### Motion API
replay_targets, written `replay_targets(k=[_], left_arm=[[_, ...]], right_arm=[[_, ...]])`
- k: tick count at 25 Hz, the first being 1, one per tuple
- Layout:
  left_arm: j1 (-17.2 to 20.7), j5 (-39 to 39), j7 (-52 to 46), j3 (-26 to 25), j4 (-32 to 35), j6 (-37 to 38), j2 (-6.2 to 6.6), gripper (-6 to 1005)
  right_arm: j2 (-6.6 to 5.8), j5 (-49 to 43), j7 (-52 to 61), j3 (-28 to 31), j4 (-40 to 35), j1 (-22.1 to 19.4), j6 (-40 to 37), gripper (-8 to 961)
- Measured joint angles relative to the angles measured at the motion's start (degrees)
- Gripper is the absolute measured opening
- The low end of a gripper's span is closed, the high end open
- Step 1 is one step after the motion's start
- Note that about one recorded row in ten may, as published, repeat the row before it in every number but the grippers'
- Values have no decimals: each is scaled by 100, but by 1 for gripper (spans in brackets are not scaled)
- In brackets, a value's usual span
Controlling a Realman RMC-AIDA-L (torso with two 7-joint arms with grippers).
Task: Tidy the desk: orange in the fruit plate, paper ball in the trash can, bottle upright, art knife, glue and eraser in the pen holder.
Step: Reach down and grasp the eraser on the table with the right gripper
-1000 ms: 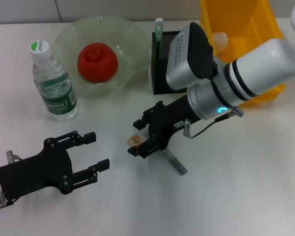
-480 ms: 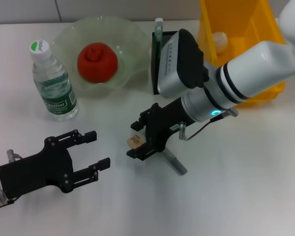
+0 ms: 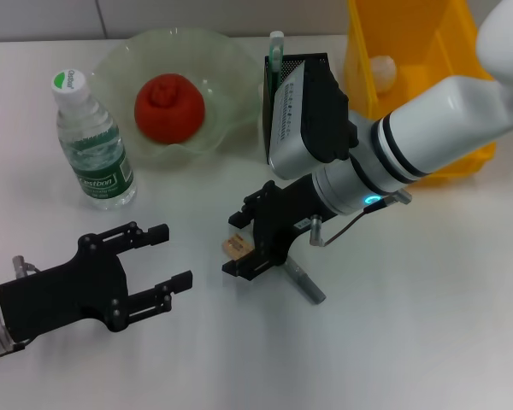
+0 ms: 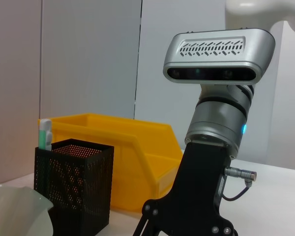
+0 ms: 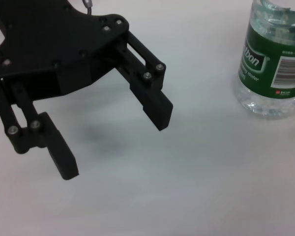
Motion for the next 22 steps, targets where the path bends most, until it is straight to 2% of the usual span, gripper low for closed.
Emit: replay_targets(k=[10, 15, 18, 22], left_arm=[[-28, -11, 3, -21, 15, 1, 1, 695], [-54, -4, 0, -35, 18, 1, -1, 695], [-61, -5, 0, -35, 18, 1, -5, 695], [-64, -6, 0, -35, 18, 1, -6, 696]], right_arm=[[0, 36, 9, -70, 17, -14, 90, 710], [0, 61, 12, -136, 60, -8, 148, 497], [0, 62, 13, -141, 73, -5, 161, 496], [0, 62, 15, -142, 73, -4, 161, 437]])
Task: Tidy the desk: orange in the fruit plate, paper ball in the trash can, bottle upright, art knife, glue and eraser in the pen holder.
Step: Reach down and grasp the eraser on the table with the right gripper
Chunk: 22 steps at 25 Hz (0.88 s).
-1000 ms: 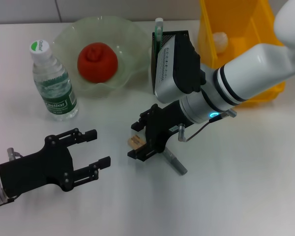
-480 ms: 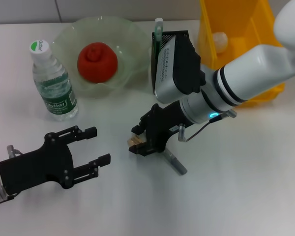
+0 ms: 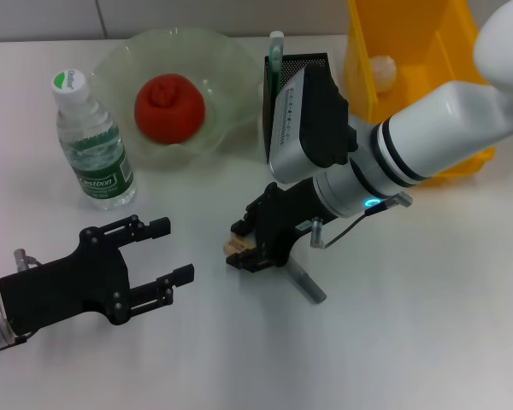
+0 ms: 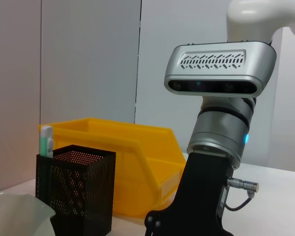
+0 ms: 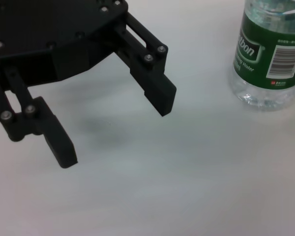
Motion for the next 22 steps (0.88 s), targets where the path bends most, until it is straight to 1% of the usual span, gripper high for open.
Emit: replay_targets(k=[7, 18, 22], left_arm=[[-11, -18, 6, 0, 0, 0, -2, 696], [-11, -31, 12, 3, 0, 0, -15, 696], [-11, -30, 18, 14, 0, 0, -21, 696]], right_arm=[[0, 14, 2, 0, -2, -5, -1, 334], [0, 18, 34, -105, -3, -15, -4, 333], [0, 18, 61, -148, -29, -34, 5, 309]])
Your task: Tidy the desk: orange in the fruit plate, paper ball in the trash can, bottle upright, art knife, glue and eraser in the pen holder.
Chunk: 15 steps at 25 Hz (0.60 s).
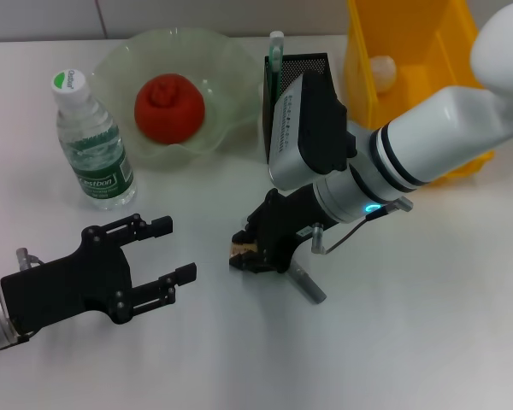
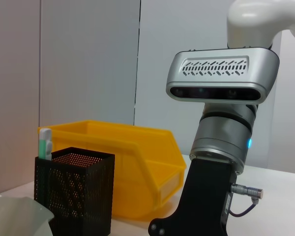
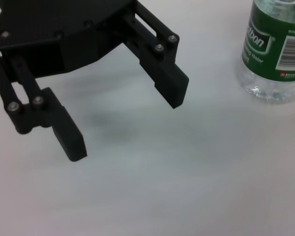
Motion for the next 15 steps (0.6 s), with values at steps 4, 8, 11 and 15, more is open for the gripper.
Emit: replay_targets(k=[4, 8, 11, 15], left_arm=[[0, 0, 0, 3, 0, 1, 0, 696], [0, 1, 0, -3, -1, 32, 4, 696], [5, 1, 3, -15, 0, 89, 15, 696], [15, -2, 5, -27, 14, 112, 26, 696]], right_arm=[[0, 42, 0, 4, -39, -27, 1, 285], [0, 290, -26, 74, -138, -81, -5, 262], [0, 307, -24, 289, -363, -239, -52, 257], [-24, 469, -1, 805, -587, -451, -220, 260]])
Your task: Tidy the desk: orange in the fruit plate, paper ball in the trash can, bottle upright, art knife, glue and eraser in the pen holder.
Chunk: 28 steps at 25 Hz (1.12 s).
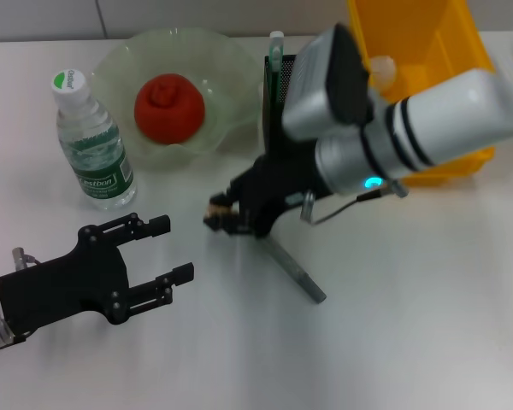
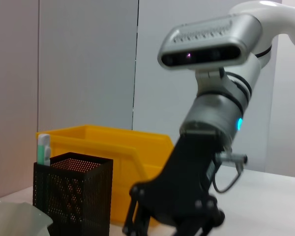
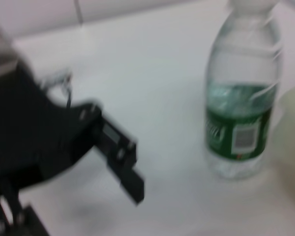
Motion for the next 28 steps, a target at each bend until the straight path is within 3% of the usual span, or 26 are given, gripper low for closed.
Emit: replay_targets(k=[19, 28], left_arm=[[32, 16, 4, -4, 47, 119, -4, 696], [47, 20, 4, -5, 47, 148, -7, 696]], right_arm=[[-46, 111, -184, 3084, -328, -771, -1076, 271], [-47, 122, -231, 3457, -317, -863, -660, 276]])
